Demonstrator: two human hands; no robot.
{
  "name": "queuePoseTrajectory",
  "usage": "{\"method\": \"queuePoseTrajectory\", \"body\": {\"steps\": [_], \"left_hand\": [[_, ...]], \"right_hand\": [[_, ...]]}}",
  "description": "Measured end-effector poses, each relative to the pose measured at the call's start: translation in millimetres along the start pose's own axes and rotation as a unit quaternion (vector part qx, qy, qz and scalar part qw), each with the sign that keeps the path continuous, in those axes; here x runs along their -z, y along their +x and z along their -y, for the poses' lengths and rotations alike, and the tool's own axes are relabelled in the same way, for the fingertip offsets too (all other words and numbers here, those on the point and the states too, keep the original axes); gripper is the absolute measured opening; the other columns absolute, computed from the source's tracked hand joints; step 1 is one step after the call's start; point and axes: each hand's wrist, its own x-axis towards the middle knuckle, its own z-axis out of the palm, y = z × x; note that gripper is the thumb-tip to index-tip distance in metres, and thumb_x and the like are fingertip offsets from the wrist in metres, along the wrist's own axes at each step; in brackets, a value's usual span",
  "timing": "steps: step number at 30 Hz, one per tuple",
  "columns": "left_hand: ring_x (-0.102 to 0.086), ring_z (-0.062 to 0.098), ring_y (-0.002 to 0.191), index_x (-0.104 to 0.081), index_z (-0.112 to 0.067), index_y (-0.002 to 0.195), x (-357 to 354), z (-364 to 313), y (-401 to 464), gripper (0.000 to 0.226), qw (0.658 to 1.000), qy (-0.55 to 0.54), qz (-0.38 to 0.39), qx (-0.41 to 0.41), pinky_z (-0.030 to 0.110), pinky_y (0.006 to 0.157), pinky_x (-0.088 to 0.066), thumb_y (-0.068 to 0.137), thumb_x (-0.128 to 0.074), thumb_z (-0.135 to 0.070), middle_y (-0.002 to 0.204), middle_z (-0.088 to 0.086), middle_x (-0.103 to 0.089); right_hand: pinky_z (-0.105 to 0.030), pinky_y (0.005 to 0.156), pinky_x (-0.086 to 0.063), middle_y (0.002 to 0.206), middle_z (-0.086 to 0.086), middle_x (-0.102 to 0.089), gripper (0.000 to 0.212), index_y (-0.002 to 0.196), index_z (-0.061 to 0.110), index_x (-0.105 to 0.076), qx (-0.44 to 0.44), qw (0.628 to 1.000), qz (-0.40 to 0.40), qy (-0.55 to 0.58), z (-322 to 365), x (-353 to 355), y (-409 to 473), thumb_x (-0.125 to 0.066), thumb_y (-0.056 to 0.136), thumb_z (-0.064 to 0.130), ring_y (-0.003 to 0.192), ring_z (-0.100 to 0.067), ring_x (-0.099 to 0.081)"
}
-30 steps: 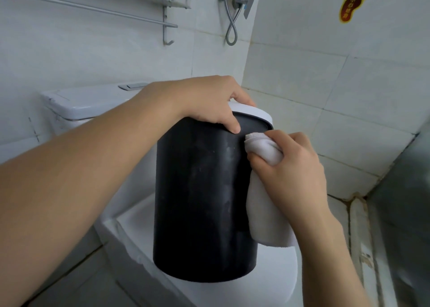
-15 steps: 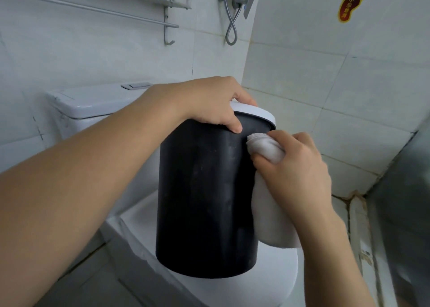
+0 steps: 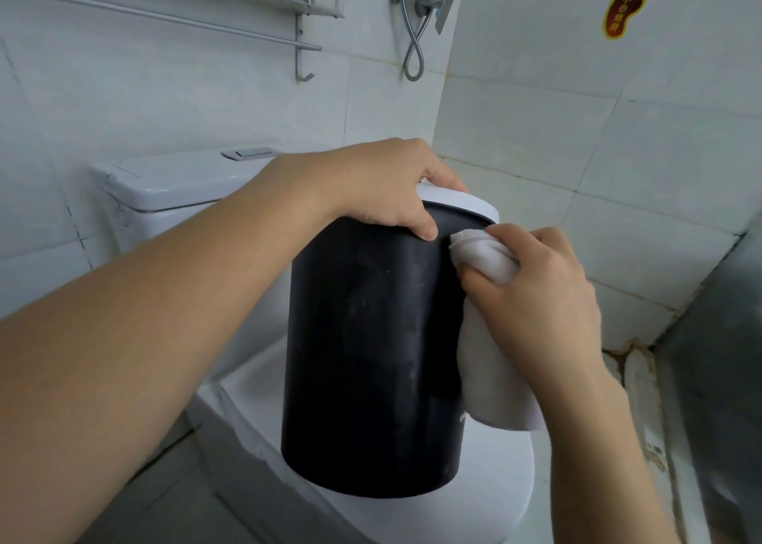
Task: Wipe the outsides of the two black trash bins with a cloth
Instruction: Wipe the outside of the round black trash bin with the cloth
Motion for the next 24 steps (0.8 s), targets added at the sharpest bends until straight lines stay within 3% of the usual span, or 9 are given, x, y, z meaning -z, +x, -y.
{"method": "queuePoseTrajectory", "body": {"steps": [6,15,21,24], "left_hand": [[-0.049,-0.015,0.056,-0.067,-0.042,0.119,-1,-3,-1,0.044,1.0,-0.005,-0.001,-0.018,0.007,0.046,-0.032,0.082,-0.074,-0.02,0.058,-0.042,-0.05],[-0.05,-0.021,0.058,-0.064,-0.043,0.125,-1,-4,0,0.049,1.0,-0.007,0.003,-0.005,0.005,0.047,-0.033,0.083,-0.074,-0.019,0.059,-0.047,-0.049],[-0.051,-0.013,0.054,-0.066,-0.043,0.12,-1,-2,-1,0.046,1.0,-0.014,-0.001,-0.005,0.008,0.046,-0.032,0.082,-0.074,-0.018,0.057,-0.04,-0.052],[-0.052,-0.011,0.055,-0.066,-0.045,0.12,-2,-2,-1,0.047,1.0,-0.014,-0.001,-0.003,0.009,0.046,-0.031,0.082,-0.074,-0.019,0.06,-0.039,-0.054]], "right_hand": [[-0.035,0.065,-0.048,0.107,0.011,-0.046,0.026,0.108,0.042,-0.058,0.081,0.996,0.021,-0.015,20,-3,-16,-0.061,0.082,0.045,0.08,-0.023,-0.056],[-0.032,0.067,-0.039,0.108,0.01,-0.047,0.029,0.113,0.045,-0.058,-0.003,1.0,0.001,0.006,-3,-1,-2,-0.06,0.084,0.043,0.084,-0.023,-0.055],[-0.035,0.063,-0.048,0.112,0.009,-0.047,0.027,0.108,0.041,-0.059,0.077,0.997,-0.007,-0.013,13,-6,-13,-0.062,0.082,0.04,0.081,-0.024,-0.057],[-0.036,0.066,-0.049,0.111,0.01,-0.047,0.028,0.109,0.043,-0.058,0.076,0.997,0.007,-0.003,9,-5,-12,-0.063,0.082,0.041,0.083,-0.022,-0.056]]}}
